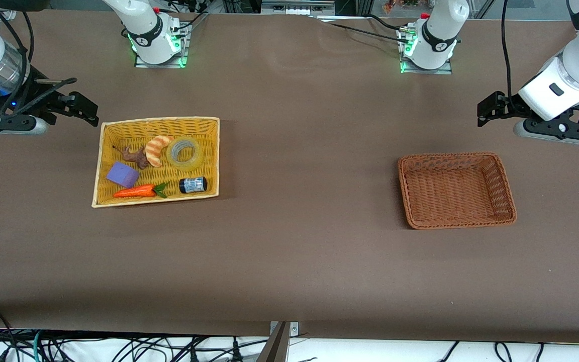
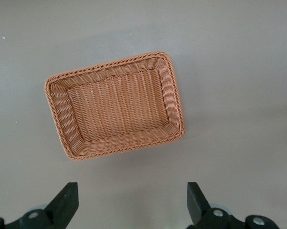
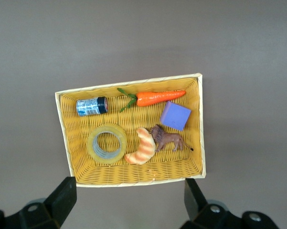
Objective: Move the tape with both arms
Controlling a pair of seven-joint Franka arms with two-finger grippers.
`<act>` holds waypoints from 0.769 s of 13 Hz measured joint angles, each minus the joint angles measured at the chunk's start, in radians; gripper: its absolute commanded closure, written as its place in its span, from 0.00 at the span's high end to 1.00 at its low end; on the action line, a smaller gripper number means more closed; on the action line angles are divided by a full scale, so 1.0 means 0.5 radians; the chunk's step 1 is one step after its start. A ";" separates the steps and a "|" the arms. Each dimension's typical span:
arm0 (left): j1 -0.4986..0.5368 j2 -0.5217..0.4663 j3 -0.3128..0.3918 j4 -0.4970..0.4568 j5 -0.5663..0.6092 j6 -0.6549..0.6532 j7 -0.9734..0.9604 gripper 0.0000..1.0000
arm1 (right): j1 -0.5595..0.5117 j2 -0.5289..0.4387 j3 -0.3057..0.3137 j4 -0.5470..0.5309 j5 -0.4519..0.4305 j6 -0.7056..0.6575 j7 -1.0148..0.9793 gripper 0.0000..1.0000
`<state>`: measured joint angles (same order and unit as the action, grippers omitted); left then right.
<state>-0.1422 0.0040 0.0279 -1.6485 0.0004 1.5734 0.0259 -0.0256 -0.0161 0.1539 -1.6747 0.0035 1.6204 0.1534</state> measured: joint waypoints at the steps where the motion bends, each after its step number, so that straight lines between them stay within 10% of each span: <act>1: 0.001 0.002 0.000 0.000 0.000 0.000 -0.002 1.00 | 0.000 -0.001 0.000 0.001 0.000 -0.010 -0.001 1.00; 10: 0.273 0.014 -0.122 0.048 0.000 0.004 -0.027 1.00 | 0.001 -0.011 0.003 0.011 0.000 -0.080 -0.023 1.00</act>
<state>-0.0055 0.0112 -0.0333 -1.6245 0.0004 1.5751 0.0126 -0.0249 -0.0216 0.1555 -1.6690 0.0036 1.5802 0.1419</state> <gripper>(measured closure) 0.000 0.000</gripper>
